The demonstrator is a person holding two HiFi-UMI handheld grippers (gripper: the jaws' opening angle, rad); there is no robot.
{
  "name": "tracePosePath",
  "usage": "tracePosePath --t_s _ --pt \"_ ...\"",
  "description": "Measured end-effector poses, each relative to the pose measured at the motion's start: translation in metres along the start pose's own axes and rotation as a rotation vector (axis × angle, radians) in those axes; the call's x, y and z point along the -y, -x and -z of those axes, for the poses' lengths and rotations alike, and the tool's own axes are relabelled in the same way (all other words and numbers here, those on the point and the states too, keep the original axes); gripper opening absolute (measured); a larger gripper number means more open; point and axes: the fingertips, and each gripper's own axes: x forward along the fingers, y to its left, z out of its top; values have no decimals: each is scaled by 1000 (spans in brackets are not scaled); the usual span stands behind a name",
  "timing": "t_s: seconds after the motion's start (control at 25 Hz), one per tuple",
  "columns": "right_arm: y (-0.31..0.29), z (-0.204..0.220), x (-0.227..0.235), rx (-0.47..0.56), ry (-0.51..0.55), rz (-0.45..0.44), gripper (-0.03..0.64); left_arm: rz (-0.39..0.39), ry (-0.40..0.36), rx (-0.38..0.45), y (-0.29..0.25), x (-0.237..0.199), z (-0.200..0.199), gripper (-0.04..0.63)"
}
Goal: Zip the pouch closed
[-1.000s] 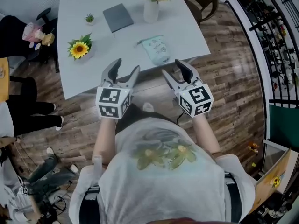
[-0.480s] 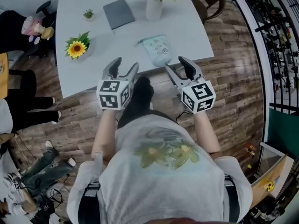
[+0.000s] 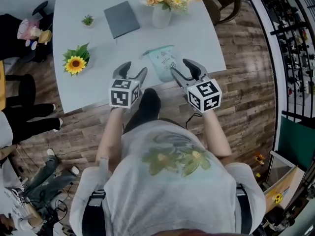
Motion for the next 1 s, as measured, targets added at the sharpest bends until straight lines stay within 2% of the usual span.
tracePosePath --t_s 0.68,1.0 --pt "-95 0 31 -136 50 -92 232 13 91 -178 -92 -42 33 262" --pt "-115 7 44 -164 49 -91 232 37 76 -287 -128 -48 52 241"
